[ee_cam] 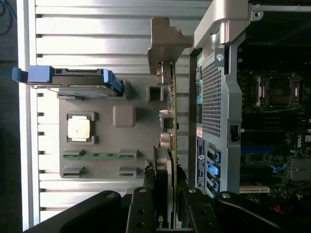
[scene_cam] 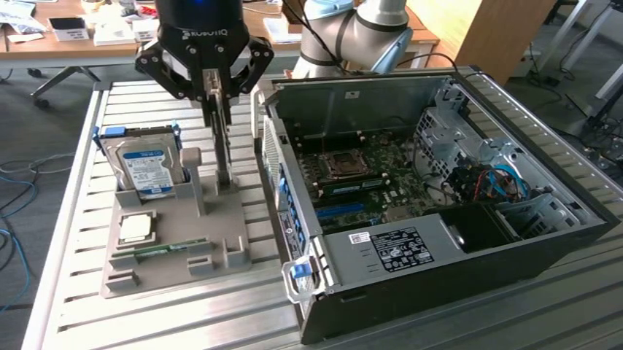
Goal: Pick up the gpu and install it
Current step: 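Pick up the gpu and move the gpu toward the slot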
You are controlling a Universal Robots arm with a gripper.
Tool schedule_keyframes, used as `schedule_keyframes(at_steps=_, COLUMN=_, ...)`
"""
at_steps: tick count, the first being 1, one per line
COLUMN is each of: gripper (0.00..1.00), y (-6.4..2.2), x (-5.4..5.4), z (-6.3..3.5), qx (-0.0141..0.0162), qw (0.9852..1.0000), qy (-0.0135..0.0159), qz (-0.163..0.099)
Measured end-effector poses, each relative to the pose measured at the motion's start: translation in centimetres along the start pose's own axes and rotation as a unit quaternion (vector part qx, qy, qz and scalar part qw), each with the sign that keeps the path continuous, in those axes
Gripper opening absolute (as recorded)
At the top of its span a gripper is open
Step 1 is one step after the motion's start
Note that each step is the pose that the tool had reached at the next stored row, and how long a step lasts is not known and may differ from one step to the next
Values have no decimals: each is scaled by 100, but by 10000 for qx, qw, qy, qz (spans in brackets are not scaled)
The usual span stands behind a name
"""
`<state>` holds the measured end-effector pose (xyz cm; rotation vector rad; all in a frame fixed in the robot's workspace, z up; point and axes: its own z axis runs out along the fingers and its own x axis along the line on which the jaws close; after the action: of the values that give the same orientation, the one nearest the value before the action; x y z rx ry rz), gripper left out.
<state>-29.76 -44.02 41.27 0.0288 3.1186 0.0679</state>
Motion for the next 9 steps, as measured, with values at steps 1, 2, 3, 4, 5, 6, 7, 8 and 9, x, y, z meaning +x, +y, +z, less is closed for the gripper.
schedule_keyframes(at_steps=1, gripper=27, y=1, x=0, z=-12, qx=0, qw=10000, qy=0, qz=0)
schedule_keyframes(at_steps=2, gripper=27, y=1, x=0, z=-21, qx=0, qw=10000, qy=0, qz=0)
schedule_keyframes(at_steps=3, gripper=27, y=1, x=0, z=-28, qx=0, qw=10000, qy=0, qz=0)
schedule_keyframes(at_steps=4, gripper=27, y=1, x=-1, z=-29, qx=0, qw=10000, qy=-1, qz=0)
schedule_keyframes(at_steps=5, gripper=27, y=1, x=-1, z=-29, qx=0, qw=10000, qy=0, qz=0)
schedule_keyframes(at_steps=6, gripper=27, y=1, x=-1, z=-30, qx=0, qw=10000, qy=0, qz=0)
schedule_keyframes(at_steps=7, gripper=27, y=1, x=-1, z=-30, qx=0, qw=10000, qy=0, qz=0)
schedule_keyframes(at_steps=8, gripper=27, y=1, x=-1, z=-30, qx=0, qw=10000, qy=0, qz=0)
schedule_keyframes(at_steps=9, gripper=27, y=1, x=-1, z=-30, qx=0, qw=10000, qy=0, qz=0)
